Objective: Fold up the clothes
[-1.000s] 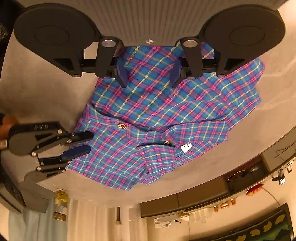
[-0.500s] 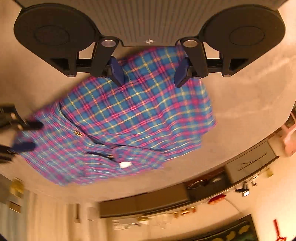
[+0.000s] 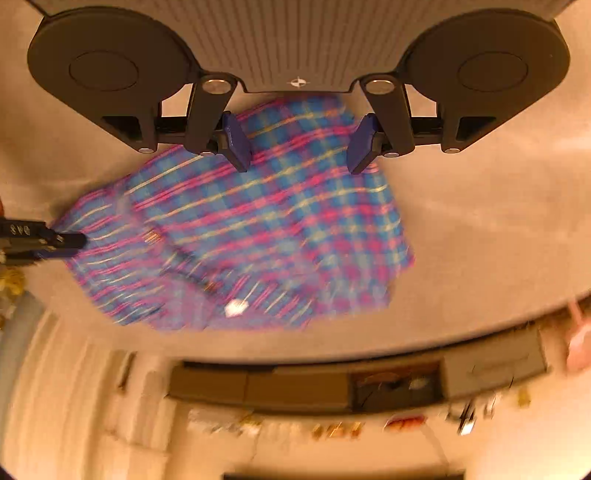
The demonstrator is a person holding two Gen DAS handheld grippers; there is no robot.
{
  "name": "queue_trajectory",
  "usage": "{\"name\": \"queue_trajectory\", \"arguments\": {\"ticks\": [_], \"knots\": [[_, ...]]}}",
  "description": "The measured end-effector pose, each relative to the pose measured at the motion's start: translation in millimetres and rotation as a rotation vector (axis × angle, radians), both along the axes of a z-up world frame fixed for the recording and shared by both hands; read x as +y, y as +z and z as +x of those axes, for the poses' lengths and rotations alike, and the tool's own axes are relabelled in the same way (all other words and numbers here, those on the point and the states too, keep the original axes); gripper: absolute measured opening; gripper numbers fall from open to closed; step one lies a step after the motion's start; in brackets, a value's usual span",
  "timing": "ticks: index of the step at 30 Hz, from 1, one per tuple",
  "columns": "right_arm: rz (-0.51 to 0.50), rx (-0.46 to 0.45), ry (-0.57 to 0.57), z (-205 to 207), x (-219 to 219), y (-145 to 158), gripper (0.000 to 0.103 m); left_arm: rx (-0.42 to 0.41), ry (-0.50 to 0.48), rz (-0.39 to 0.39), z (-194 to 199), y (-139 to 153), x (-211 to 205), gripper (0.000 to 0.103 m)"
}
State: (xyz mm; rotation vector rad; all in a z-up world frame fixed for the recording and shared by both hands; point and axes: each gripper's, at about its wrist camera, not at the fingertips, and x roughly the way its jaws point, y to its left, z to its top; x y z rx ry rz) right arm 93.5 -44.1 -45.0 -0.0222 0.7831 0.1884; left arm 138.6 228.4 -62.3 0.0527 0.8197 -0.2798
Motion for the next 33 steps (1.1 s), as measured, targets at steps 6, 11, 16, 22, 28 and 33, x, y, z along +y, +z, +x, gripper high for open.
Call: {"name": "queue_trajectory", "arguments": {"ticks": [6,11,16,22,28,33], "knots": [[0.033,-0.029,-0.075,-13.7,-16.0,6.3,0.035,-0.006,0.034,0.0,4.6,6.1,-5.9,0.066],[0.038,-0.053,-0.113,-45.2,-10.0,25.4,0.053,-0.017,0.042,-0.002,-5.0,17.0,-19.0,0.074],[0.014,-0.063,-0.128,-65.9,-4.1,35.2,0.06,-0.049,0.035,-0.014,-26.0,32.6,-40.0,0.088],[0.06,-0.082,-0.166,-95.6,1.7,47.5,0.072,-0.112,0.06,-0.008,-58.2,55.9,-62.4,0.102],[0.052,-0.08,-0.159,-112.9,18.6,43.1,0.08,-0.129,0.091,0.033,-81.7,62.9,-79.8,0.102],[0.002,-0.074,-0.171,-108.8,28.3,34.3,0.087,-0.123,0.071,0.079,-96.0,56.7,-94.7,0.102]]}}
